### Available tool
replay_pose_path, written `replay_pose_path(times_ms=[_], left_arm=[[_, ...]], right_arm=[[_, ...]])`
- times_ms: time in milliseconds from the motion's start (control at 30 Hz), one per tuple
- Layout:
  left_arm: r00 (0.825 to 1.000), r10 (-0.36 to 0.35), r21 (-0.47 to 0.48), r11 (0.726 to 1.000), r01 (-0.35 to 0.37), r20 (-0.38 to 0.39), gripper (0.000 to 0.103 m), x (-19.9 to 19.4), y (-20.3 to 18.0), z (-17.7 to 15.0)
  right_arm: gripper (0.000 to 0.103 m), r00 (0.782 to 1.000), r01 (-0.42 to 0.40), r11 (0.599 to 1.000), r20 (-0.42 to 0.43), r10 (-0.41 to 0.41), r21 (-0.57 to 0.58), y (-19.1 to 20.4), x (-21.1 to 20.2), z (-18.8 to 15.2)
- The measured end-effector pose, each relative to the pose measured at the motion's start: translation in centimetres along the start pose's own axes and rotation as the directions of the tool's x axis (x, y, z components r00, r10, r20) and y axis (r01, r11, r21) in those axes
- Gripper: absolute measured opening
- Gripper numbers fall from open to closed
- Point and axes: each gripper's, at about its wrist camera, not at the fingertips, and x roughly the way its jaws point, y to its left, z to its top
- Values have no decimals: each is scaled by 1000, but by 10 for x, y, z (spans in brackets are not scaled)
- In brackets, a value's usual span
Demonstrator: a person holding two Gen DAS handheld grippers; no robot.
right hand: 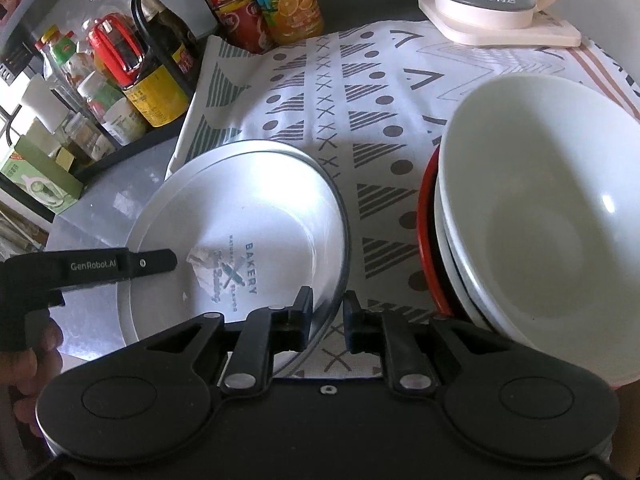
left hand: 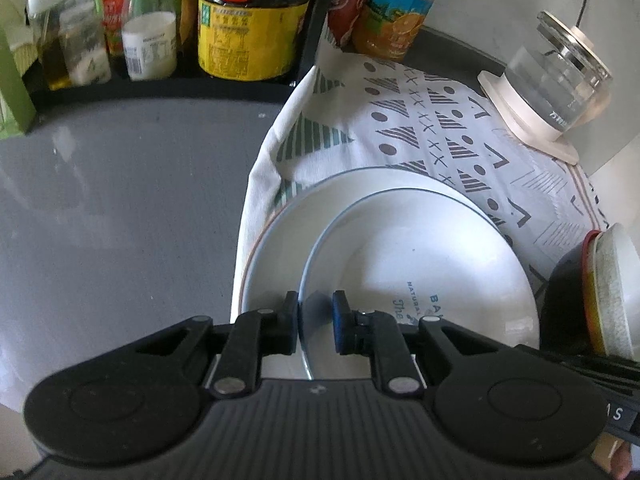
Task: Organize plates and bowls
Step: 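Lower the 'BAKERY' plate onto the 'Sweet' plate and open both grippers, then pull both grippers back from the plate stack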
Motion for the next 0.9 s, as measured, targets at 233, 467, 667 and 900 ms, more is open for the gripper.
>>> replay_pose_path(times_ms=[233, 467, 667, 900], left_arm=[[999, 46, 45, 998, -46, -3, 14, -1, -6, 3], [997, 72, 51, 996, -72, 0, 14, -5, -6, 5], [997, 76, 17, 997, -76, 3, 17, -14, -3, 8], [995, 89, -13, 996, -88, 44, 47, -38, 3, 6]], right_arm=[[19, 1000, -4, 1000, -6, 4, 18, -1, 0, 0], [24, 1000, -6, 998, 12, 5, 56, -7, -8, -3], [29, 999, -16, 998, 34, 14, 61, -6, -20, -4], [46, 996, -38, 997, 79, 33, 61, -4, -39, -8]])
